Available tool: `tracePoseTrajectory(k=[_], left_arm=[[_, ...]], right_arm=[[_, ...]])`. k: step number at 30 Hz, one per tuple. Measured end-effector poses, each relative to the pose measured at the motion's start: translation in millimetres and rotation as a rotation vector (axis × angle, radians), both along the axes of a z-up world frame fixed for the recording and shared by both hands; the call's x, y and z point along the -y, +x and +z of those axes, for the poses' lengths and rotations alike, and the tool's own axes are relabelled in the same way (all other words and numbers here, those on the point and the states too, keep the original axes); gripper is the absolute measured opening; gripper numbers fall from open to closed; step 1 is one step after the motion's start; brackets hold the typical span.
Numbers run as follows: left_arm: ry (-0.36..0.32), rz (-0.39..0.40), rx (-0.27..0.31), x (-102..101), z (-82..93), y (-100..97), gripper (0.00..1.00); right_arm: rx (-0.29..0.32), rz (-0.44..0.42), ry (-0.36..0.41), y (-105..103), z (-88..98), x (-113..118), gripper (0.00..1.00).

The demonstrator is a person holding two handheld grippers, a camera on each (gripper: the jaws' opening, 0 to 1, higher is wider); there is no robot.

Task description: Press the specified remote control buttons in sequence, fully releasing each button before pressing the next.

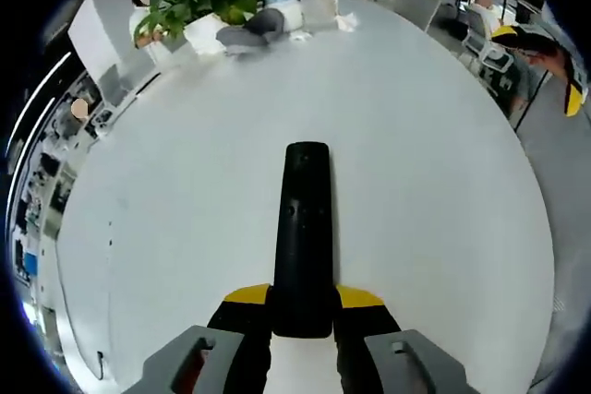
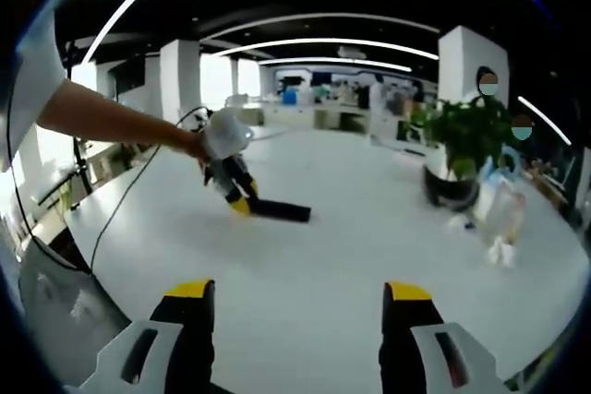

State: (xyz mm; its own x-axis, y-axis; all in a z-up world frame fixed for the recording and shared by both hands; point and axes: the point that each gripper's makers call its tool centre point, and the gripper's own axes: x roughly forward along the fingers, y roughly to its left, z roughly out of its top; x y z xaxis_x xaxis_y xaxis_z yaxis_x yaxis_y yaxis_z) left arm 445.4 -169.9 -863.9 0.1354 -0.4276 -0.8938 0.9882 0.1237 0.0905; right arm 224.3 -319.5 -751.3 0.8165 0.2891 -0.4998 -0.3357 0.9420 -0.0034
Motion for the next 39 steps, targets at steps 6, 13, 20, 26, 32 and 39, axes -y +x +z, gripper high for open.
tracePoseTrajectory(k=[6,13,20,26,32,39], left_arm=[[-0.029,0.036,-0.063,-1,-1.6,-0.8,0.25],[-0.037,0.025,-0.070,-1,-1.4,-3.1,0.25],[-0.028,0.156,-0.040,-9,-0.3,5.8,0.39],[-0.028,0.318,-0.026,-20,-0.4,18.5,0.54],[-0.080,0.534,-0.069,-31,-3.3,20.0,0.61],[-0.142,0.538,-0.061,-21,-7.2,3.6,0.89]], right_arm=[[-0.008,0.003,-0.001,0,-1.8,-1,0.73],[-0.018,0.012,-0.008,0,-4.3,-3,0.73],[-0.014,0.011,-0.009,0,-3.6,-3,0.73],[-0.009,0.009,-0.015,0,-3.3,-3,0.74],[0.006,0.012,-0.002,0,0.0,-3,0.74],[0.024,0.006,0.006,1,3.3,-3,0.75]])
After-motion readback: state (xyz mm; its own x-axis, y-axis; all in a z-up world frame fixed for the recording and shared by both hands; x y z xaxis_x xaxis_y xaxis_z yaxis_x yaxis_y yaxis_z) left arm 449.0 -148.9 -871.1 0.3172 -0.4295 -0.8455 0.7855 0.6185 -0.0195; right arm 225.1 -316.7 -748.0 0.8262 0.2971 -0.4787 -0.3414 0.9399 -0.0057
